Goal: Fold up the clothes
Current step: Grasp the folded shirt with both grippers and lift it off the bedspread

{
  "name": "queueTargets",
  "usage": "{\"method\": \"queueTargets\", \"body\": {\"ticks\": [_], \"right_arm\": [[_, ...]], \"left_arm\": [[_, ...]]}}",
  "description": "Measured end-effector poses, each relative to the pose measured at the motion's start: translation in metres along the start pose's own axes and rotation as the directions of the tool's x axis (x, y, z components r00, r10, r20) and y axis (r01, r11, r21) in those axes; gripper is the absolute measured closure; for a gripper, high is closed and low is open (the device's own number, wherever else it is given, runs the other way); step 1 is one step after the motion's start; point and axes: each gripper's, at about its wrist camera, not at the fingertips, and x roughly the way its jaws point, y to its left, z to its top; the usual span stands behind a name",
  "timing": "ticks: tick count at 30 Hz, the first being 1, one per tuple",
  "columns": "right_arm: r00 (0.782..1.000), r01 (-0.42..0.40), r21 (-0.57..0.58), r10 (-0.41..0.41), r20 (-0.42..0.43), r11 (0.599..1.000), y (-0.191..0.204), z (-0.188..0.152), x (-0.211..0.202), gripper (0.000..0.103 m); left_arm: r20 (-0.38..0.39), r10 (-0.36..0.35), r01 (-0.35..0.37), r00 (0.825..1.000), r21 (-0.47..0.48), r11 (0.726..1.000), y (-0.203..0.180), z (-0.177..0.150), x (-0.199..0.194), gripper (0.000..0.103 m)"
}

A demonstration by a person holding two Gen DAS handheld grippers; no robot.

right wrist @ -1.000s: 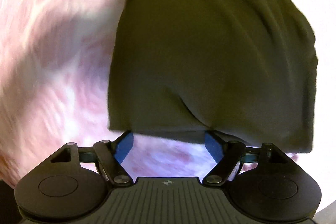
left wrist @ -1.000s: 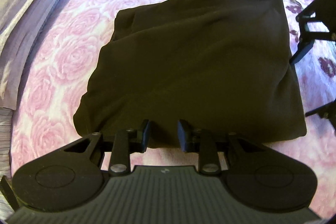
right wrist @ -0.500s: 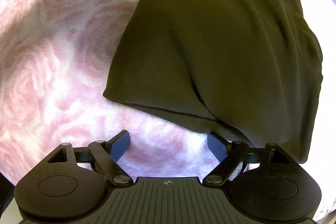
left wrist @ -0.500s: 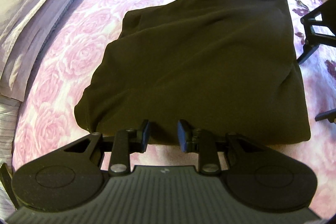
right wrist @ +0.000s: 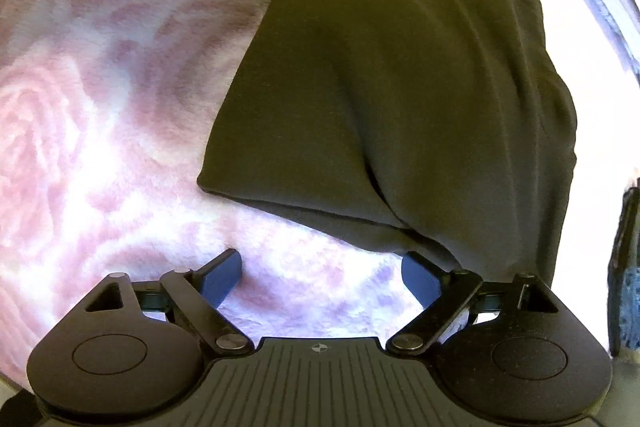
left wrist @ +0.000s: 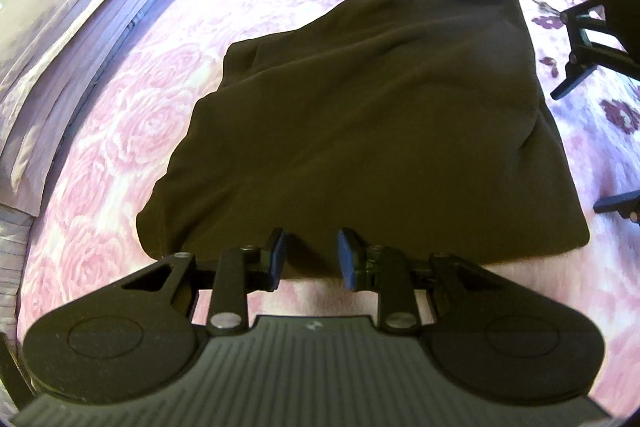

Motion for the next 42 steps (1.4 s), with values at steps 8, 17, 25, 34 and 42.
{"method": "queueTargets", "body": {"ticks": [8, 17, 25, 34, 42], "right_arm": [[0.998, 0.045, 0.029, -0.047, 0.046, 0.999, 0.003, 0.01, -0.011, 0.014], [0.941, 0.084, 0.097, -0.111, 0.32, 0.992, 0.026, 0.013, -0.045, 0.014], [0.91, 0.156, 0.112, -0.187, 0.371, 0.981, 0.017, -0.012, 0.01, 0.022], [0.904, 0.048, 0.093, -0.083, 0.42, 0.994, -0.018, -0.047, -0.019, 0.085], [0.917, -0.009, 0.056, -0.014, 0.399, 0.998, -0.048, -0.09, -0.071, 0.087]], "left_arm": [[0.067, -0.017, 0.014, 0.998, 0.045, 0.999, 0.002, -0.006, -0.009, 0.078], [0.121, 0.019, -0.061, 0.992, 0.347, 0.936, 0.012, -0.04, -0.017, 0.069], [0.197, 0.032, -0.167, 0.98, 0.723, 0.671, 0.003, -0.062, 0.029, 0.053], [0.176, 0.026, -0.161, 0.984, 0.818, 0.552, 0.013, -0.041, 0.065, 0.091], [0.142, 0.01, -0.112, 0.99, 0.736, 0.667, -0.021, -0.018, -0.018, 0.096]]}}
